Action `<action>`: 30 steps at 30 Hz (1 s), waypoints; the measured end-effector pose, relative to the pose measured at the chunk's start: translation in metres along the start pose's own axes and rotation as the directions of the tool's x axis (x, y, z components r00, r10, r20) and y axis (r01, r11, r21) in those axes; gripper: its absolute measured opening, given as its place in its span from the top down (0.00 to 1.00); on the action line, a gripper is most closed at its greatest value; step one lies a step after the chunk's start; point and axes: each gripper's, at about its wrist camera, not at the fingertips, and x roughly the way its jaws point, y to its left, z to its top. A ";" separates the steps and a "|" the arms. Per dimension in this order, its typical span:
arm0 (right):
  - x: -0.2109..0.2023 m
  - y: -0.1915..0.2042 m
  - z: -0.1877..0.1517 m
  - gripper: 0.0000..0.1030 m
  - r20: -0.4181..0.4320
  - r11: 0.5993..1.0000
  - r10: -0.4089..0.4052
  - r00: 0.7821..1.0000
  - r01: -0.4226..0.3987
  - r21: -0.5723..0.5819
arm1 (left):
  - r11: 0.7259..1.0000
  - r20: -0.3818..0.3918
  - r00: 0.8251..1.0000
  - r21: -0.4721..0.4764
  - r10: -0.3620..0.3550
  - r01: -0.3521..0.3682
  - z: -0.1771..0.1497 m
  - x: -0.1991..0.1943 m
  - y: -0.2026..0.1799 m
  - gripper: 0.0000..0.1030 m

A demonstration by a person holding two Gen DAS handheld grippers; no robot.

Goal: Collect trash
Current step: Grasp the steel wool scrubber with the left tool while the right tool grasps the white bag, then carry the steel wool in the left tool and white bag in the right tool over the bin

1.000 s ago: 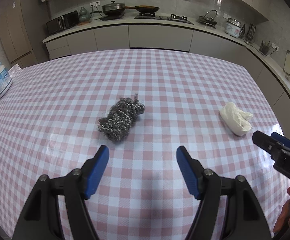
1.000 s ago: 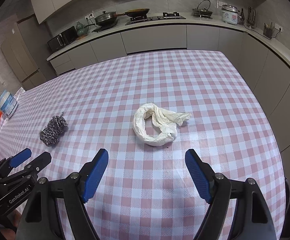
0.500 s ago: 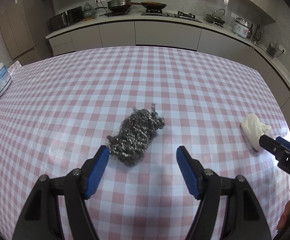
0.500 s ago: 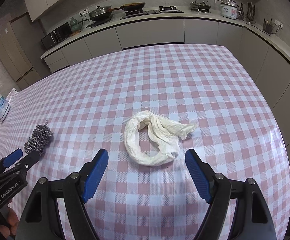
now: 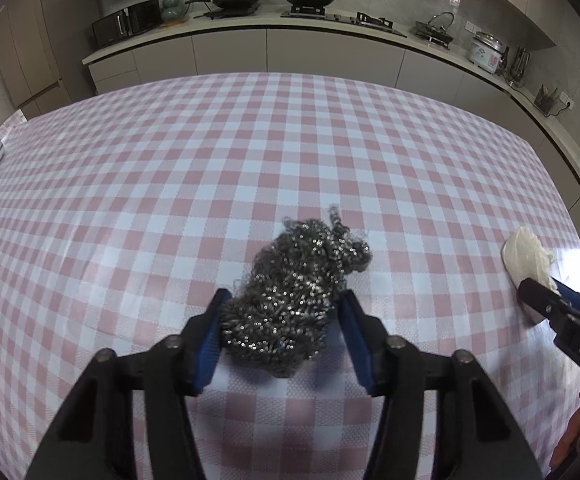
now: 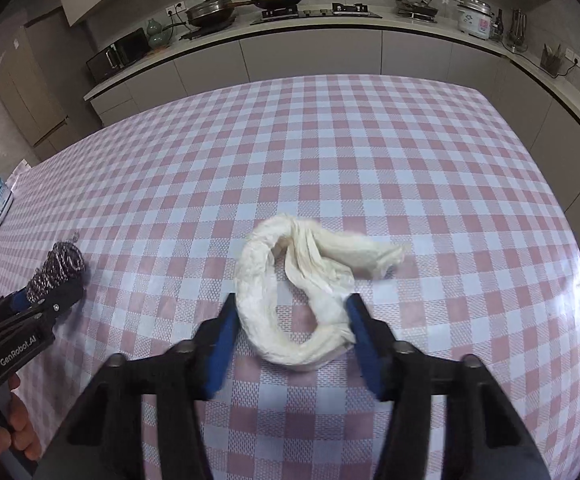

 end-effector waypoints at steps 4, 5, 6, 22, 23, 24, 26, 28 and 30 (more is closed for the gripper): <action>-0.002 0.003 0.001 0.72 0.011 1.000 0.027 1.000 -0.027 -0.009 | 1.000 0.017 1.000 -0.011 -0.016 0.016 -0.005 -0.005 0.000 0.59; -0.003 0.004 0.001 0.73 0.018 0.999 0.034 0.999 -0.033 -0.012 | 1.000 0.021 1.000 -0.013 -0.023 0.023 -0.006 -0.007 0.000 0.59; -0.006 0.005 0.001 0.77 0.025 0.999 0.040 0.999 -0.040 -0.011 | 1.000 0.027 0.999 -0.011 -0.025 0.025 -0.007 -0.010 0.000 0.60; -0.060 -0.002 -0.022 0.79 0.081 0.991 0.132 0.988 -0.131 -0.023 | 0.997 0.055 0.996 0.032 -0.075 0.073 -0.035 -0.065 -0.021 0.60; -0.063 -0.003 -0.026 0.79 0.080 0.990 0.137 0.987 -0.135 -0.024 | 0.997 0.054 0.996 0.032 -0.077 0.076 -0.038 -0.067 -0.023 0.61; -0.067 -0.004 -0.029 0.79 0.079 0.990 0.143 0.987 -0.141 -0.025 | 0.996 0.053 0.995 0.035 -0.079 0.077 -0.040 -0.069 -0.025 0.60; -0.073 -0.006 -0.036 0.79 0.079 0.989 0.146 0.986 -0.144 -0.030 | 0.996 0.052 0.995 0.043 -0.083 0.081 -0.044 -0.073 -0.028 0.60; -0.080 -0.008 -0.044 0.79 0.077 0.988 0.153 0.985 -0.151 -0.033 | 0.995 0.051 0.995 0.045 -0.088 0.086 -0.050 -0.077 -0.034 0.60; -0.088 -0.011 -0.053 0.79 0.076 0.987 0.160 0.984 -0.157 -0.041 | 0.995 0.049 0.994 0.043 -0.096 0.093 -0.056 -0.081 -0.039 0.60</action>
